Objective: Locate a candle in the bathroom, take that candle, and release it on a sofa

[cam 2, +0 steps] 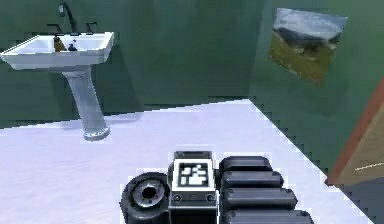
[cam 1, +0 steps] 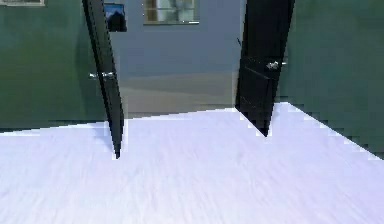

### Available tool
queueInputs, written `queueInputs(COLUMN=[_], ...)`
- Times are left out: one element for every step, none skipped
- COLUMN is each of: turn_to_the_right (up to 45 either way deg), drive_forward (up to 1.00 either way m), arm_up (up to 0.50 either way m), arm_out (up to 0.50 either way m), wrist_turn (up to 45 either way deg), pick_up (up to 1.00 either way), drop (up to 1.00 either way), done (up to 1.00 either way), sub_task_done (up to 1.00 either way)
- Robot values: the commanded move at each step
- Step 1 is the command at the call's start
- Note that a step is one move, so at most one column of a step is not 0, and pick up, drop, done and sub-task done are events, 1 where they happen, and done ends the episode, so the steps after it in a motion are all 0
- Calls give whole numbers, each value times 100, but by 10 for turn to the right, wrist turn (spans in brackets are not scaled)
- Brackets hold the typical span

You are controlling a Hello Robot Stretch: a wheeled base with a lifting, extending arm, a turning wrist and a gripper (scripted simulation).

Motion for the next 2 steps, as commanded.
queueInputs(turn_to_the_right=[0,0], drive_forward=[100,75], arm_up=[0,0], arm_out=[0,0], wrist_turn=[0,0], pick_up=[0,0], drop=[0,0], done=[0,0], sub_task_done=[0,0])
